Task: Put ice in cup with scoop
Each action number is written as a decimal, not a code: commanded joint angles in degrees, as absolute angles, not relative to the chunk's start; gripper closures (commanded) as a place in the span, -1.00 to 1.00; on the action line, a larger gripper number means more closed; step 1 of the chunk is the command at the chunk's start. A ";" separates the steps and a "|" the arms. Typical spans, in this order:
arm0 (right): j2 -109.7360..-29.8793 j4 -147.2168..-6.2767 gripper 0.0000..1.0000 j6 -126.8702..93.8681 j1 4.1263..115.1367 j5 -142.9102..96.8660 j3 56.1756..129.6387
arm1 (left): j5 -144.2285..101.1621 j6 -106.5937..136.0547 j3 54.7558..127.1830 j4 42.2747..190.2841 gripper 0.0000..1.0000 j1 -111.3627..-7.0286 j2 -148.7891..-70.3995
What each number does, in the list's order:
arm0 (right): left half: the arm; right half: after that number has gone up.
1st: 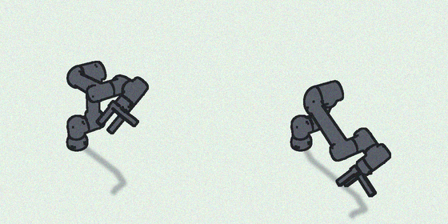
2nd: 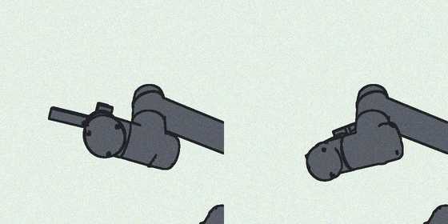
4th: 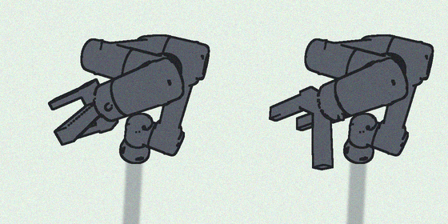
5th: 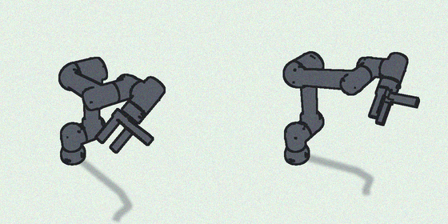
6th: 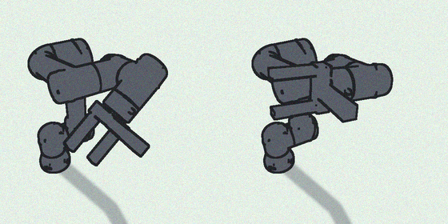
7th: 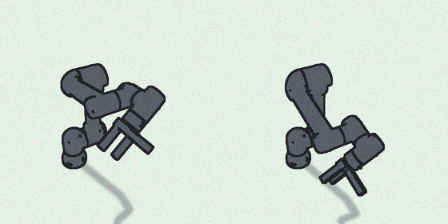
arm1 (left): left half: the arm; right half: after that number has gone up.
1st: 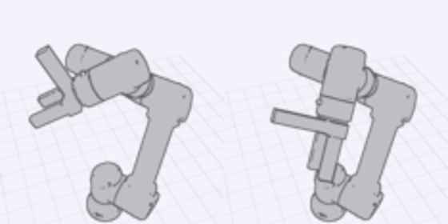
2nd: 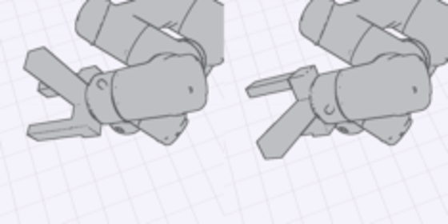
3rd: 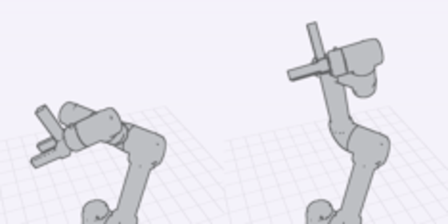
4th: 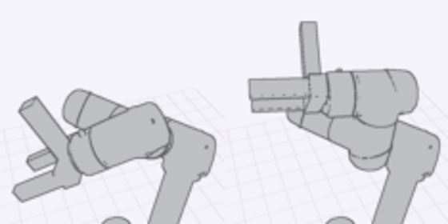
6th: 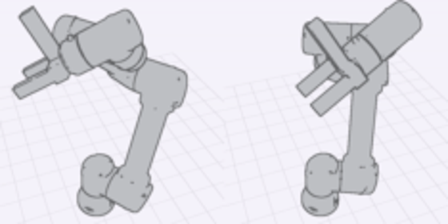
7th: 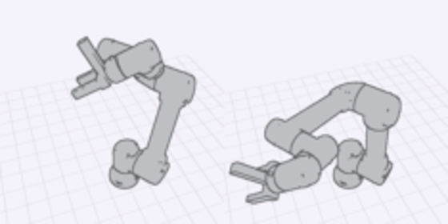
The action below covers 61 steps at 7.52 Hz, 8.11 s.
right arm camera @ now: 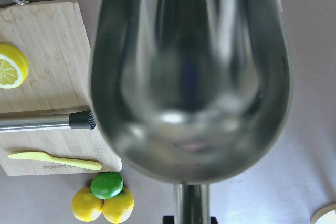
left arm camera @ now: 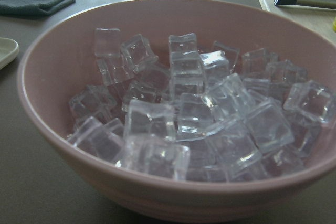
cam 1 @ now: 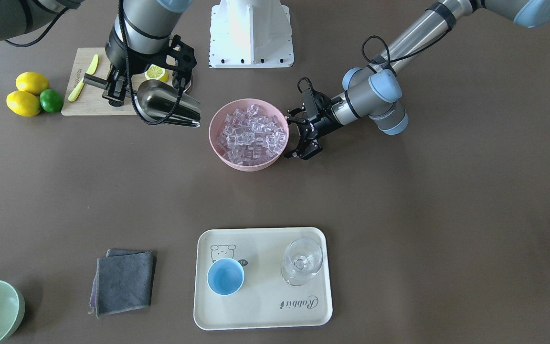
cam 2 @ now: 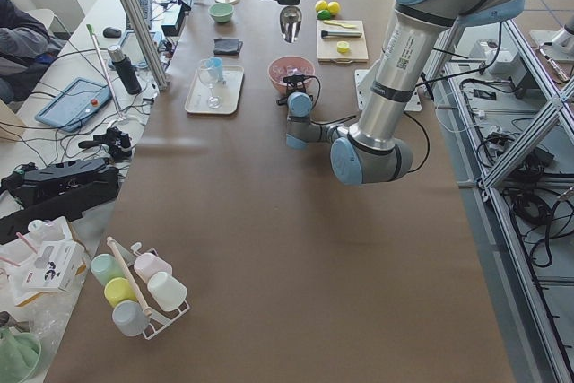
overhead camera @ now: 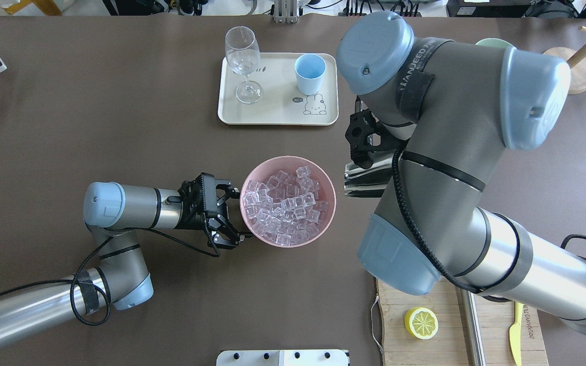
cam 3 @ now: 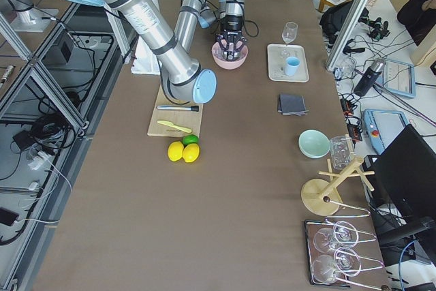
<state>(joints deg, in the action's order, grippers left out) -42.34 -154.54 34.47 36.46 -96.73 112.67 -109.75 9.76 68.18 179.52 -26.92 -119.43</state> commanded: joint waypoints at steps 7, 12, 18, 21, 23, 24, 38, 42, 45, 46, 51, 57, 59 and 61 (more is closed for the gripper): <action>-33.14 -153.73 1.00 31.73 31.03 -93.25 95.12 | -109.69 9.76 68.20 179.56 -0.96 -26.89 -120.24; -31.56 -152.93 1.00 28.22 29.45 -93.08 90.36 | -109.69 9.76 68.20 179.82 -0.96 -26.89 -120.41; -31.72 -146.01 1.00 23.91 29.27 -93.78 89.64 | -109.69 9.76 68.20 179.82 -0.96 -26.89 -120.32; -32.17 -141.25 1.00 19.08 29.18 -94.04 89.21 | -109.69 9.76 68.20 179.74 -0.96 -26.89 -120.32; -34.61 -138.44 1.00 15.23 27.78 -94.04 91.39 | -109.69 9.67 68.20 179.74 -0.96 -26.89 -120.24; -35.59 -137.73 1.00 13.99 27.43 -94.04 92.80 | -109.60 9.67 68.20 179.74 -0.96 -26.89 -120.23; -44.81 -122.35 1.00 2.75 27.33 -95.97 102.20 | -109.60 9.32 68.20 179.65 -0.96 -26.19 -120.15; -47.11 -116.28 1.00 -0.26 27.25 -96.24 101.78 | -109.69 9.32 68.20 179.65 -0.96 -26.19 -120.15; -49.21 -108.33 1.00 -4.89 27.25 -96.50 103.70 | -109.77 9.32 68.20 179.65 -0.96 -26.19 -120.06; -50.78 -107.24 1.00 -5.79 27.25 -96.42 106.58 | -109.78 9.32 68.20 179.65 -0.96 -26.19 -120.06; -58.87 -93.41 1.00 -14.04 27.33 -91.95 116.19 | -109.95 9.32 68.20 179.65 -0.96 -26.28 -119.97; -58.54 -91.67 1.00 -19.86 37.41 -103.83 107.52 | -111.87 9.49 68.99 179.65 -0.96 -28.46 -119.09; -53.99 -97.16 1.00 -19.34 43.39 -115.96 101.02 | -112.32 9.84 71.35 179.21 -0.96 -29.26 -117.17; -46.44 -109.63 1.00 -18.20 47.18 -123.36 93.65 | -113.73 10.02 72.15 178.43 -0.96 -31.10 -116.81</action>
